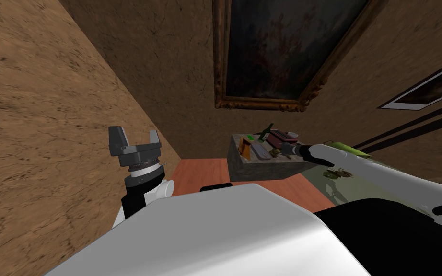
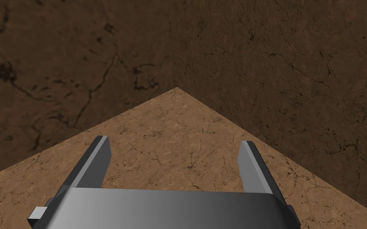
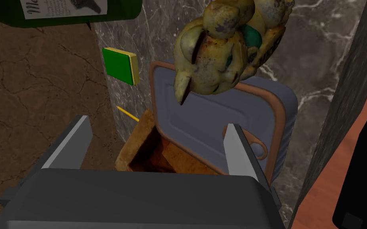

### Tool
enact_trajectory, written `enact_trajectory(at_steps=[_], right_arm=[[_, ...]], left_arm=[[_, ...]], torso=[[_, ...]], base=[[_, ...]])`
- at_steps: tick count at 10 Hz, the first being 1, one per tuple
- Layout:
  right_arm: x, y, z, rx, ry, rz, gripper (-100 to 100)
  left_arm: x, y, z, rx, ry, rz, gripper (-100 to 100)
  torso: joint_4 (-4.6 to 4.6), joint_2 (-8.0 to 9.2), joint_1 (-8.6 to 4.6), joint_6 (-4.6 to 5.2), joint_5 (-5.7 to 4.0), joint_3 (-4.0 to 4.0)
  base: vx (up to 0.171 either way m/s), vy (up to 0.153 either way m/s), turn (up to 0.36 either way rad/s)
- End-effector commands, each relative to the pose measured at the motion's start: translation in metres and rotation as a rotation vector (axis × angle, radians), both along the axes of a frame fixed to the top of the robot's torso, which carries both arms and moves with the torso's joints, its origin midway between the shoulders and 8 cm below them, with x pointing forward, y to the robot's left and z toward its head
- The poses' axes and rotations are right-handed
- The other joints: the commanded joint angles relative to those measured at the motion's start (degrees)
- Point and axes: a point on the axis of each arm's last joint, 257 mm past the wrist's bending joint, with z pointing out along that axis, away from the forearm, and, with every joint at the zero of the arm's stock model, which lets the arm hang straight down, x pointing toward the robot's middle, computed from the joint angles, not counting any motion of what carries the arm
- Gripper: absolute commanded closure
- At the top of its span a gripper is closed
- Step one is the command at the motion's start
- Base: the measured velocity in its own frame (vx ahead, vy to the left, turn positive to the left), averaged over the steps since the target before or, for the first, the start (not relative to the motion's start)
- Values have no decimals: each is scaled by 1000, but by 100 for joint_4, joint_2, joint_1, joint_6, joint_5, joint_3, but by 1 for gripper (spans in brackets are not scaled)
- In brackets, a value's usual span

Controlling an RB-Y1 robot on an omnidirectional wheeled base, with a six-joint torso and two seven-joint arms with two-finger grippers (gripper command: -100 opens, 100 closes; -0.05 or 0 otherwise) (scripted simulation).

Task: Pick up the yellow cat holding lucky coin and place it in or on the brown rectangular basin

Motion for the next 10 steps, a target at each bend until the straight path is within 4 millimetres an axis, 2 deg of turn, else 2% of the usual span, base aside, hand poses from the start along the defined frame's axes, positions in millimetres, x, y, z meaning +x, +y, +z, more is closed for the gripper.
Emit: enact_trajectory(at_steps=[1, 2, 3, 4, 5, 6, 7, 10], right_arm=[[-1, 1, -9, -4, 1, 1, -100], [-4, 5, -20, -1, 12, 3, -100], [-2, 3, -15, 0, 6, 1, -100], [-3, 3, -16, -2, 8, 1, 0], [-10, 0, -32, -2, 10, -14, -100], [-10, 2, -25, 1, 12, -7, -100], [-10, 1, -26, -1, 11, -9, 100], [-11, 2, -26, 0, 13, -8, 100]], left_arm=[[0, 0, 0, 0, 0, 0, 0], [0, 0, 0, 0, 0, 0, 0], [0, 0, 0, 0, 0, 0, 0], [0, 0, 0, 0, 0, 0, 0], [0, 0, 0, 0, 0, 0, 0], [0, 0, 0, 0, 0, 0, 0], [0, 0, 0, 0, 0, 0, 0], [0, 0, 0, 0, 0, 0, 0]], torso=[[0, 0, 0, 0, 0, 0], [-2, -6, 16, -1, 1, -4], [-3, -8, 33, -1, 5, -5], [-2, -7, 68, -2, 14, -5], [-3, -8, 90, -4, 19, -6], [-8, -31, 90, -10, 17, -19], [-10, -36, 89, -12, 15, -23], [-4, -21, 98, -9, 21, -13]], base=[[13, -218, 20], [13, -169, 16], [7, -76, 11], [0, -16, -2], [74, -26, 106], [44, -17, 21], [1, 0, -10], [0, 0, 0]])
